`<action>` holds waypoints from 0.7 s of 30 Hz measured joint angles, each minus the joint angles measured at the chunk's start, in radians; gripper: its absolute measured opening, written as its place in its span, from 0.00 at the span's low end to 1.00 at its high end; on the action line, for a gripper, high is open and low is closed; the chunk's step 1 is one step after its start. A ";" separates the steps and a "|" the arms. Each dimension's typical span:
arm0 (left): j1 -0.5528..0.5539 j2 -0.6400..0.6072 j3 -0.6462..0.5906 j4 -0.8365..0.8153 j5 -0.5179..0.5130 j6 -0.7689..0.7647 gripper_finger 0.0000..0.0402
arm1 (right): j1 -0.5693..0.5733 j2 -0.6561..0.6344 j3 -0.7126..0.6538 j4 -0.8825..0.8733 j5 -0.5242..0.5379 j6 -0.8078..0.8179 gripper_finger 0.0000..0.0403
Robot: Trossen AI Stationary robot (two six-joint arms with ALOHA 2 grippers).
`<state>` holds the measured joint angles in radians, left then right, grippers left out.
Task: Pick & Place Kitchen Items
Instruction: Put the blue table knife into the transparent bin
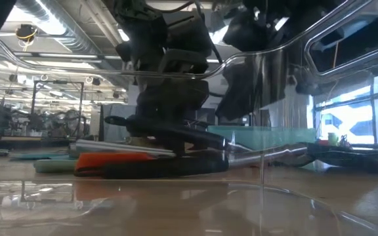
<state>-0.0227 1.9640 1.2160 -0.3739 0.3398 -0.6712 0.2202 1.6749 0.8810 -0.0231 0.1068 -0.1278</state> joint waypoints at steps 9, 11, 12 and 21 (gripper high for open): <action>0.019 0.000 0.001 0.020 0.065 -0.009 0.01 | -0.038 0.008 0.000 -0.021 -0.005 -0.056 0.50; 0.021 -0.001 0.001 0.024 0.082 -0.014 0.01 | -0.042 0.016 -0.001 -0.038 -0.026 -0.061 0.50; 0.021 -0.001 0.001 0.031 0.089 -0.015 0.01 | -0.044 0.017 -0.002 -0.042 -0.046 -0.064 0.50; 0.024 -0.002 0.002 0.042 0.106 -0.031 0.01 | -0.028 0.102 -0.001 -0.034 -0.080 -0.070 0.45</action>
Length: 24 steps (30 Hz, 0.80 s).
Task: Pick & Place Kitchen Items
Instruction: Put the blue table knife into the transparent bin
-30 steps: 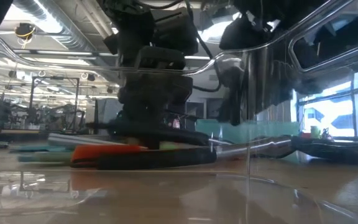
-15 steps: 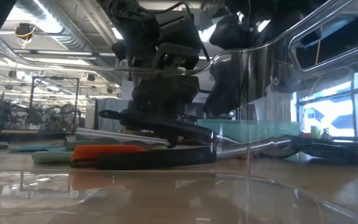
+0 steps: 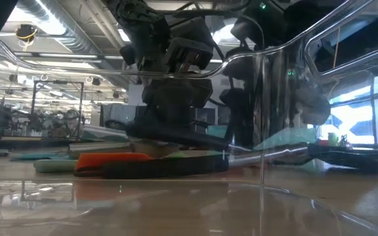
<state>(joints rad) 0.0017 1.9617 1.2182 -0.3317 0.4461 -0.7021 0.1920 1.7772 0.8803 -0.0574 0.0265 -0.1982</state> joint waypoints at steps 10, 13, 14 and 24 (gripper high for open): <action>0.000 -0.003 0.001 0.024 0.015 -0.003 0.01 | -0.003 0.009 0.000 0.040 0.044 0.008 0.44; 0.001 -0.003 0.001 0.021 0.018 -0.003 0.01 | -0.008 0.021 0.000 0.047 0.044 0.008 0.44; 0.001 -0.003 0.001 0.021 0.018 -0.003 0.01 | -0.009 0.024 0.000 0.049 0.045 0.008 0.44; 0.014 -0.003 0.001 0.023 0.032 -0.003 0.01 | -0.008 0.038 0.000 0.062 0.078 0.034 0.14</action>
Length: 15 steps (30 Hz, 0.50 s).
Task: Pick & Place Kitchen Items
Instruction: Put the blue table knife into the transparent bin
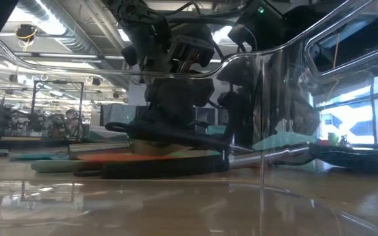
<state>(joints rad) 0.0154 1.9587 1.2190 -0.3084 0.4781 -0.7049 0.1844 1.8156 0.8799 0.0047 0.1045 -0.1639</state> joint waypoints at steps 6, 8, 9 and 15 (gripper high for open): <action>0.002 0.000 0.000 0.000 -0.001 0.004 0.00 | 0.002 0.000 0.000 -0.032 -0.020 0.053 0.01; 0.002 0.000 0.000 0.000 -0.001 0.005 0.00 | 0.005 0.000 0.000 -0.037 -0.020 0.072 0.01; 0.002 0.000 0.000 0.000 -0.001 0.005 0.00 | 0.009 -0.002 0.001 -0.040 -0.020 0.081 0.01; 0.006 -0.016 0.000 -0.017 -0.105 0.005 0.00 | 0.019 -0.004 0.022 -0.093 0.005 0.144 0.00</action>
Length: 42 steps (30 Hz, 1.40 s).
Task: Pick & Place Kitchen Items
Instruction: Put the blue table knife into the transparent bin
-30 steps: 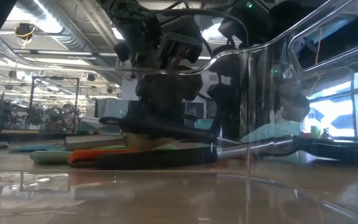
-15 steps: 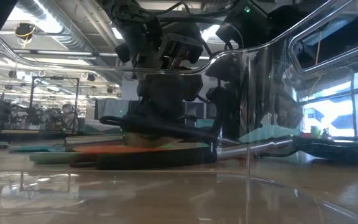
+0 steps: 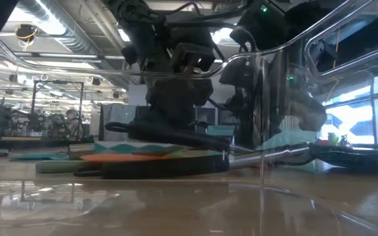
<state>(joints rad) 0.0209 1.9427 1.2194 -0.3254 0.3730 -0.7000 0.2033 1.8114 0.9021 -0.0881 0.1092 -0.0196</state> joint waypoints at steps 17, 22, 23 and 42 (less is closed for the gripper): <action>0.004 -0.268 0.001 -0.327 -0.314 0.056 0.09 | 0.007 -0.001 0.305 -0.287 0.074 0.058 0.00; 0.003 -0.359 0.001 -0.414 -0.467 0.059 0.11 | 0.007 -0.004 0.394 -0.348 0.075 0.081 0.00; 0.001 -0.372 0.001 -0.414 -0.494 0.059 0.11 | 0.007 -0.004 0.411 -0.363 0.075 0.088 0.00; 0.020 -0.617 0.003 -0.463 -0.846 0.091 0.08 | 0.229 0.003 0.655 -0.597 0.145 0.538 0.00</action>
<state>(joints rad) 0.0404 1.3261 1.2221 -0.7887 -0.4726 -0.6092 0.4319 1.8141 1.5570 -0.6848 0.2539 0.5180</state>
